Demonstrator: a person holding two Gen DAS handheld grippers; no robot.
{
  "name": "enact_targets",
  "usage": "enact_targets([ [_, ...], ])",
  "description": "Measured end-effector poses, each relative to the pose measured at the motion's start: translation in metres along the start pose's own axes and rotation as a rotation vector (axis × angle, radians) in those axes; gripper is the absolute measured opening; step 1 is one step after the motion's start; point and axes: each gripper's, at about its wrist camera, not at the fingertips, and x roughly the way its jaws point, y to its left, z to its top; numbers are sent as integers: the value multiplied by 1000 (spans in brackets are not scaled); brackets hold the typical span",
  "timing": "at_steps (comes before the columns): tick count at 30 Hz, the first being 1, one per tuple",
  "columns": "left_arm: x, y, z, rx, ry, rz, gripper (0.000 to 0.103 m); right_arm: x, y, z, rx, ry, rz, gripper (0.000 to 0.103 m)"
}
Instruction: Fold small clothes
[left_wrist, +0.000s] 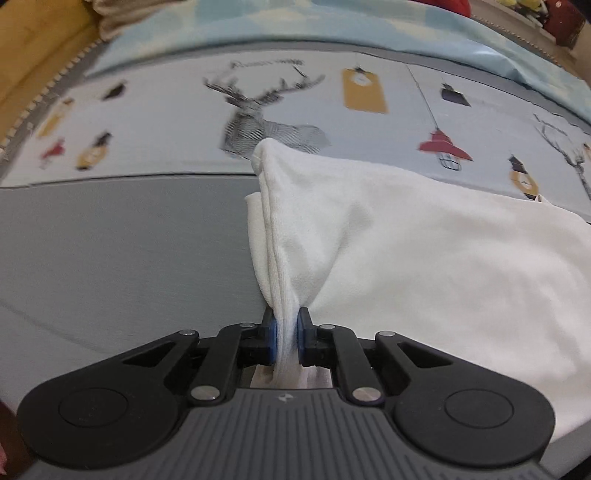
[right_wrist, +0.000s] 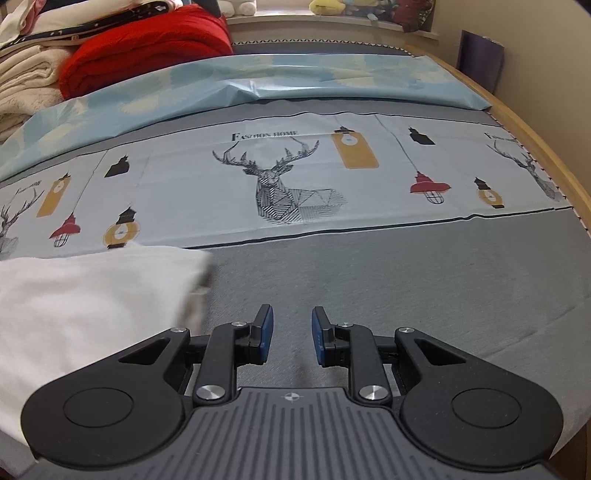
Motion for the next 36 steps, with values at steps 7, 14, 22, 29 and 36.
enact_targets([
  [7, -42, -22, 17, -66, -33, -253, 10, -4, -7, -4, -23, -7, -10, 24],
  [14, -75, -118, 29, -27, -51, -468, 10, -5, -32, -7, 26, -2, -25, 24],
  [22, -90, -247, 33, -24, -14, -708, 18, -6, -42, -7, 50, -2, -26, 24],
  [29, -98, -249, 37, 25, -40, -840, 22, 0, -23, -2, 38, 6, 37, 24],
  [36, -74, -198, 29, 67, 27, -645, 22, 17, 14, 0, 105, 144, 328, 43],
])
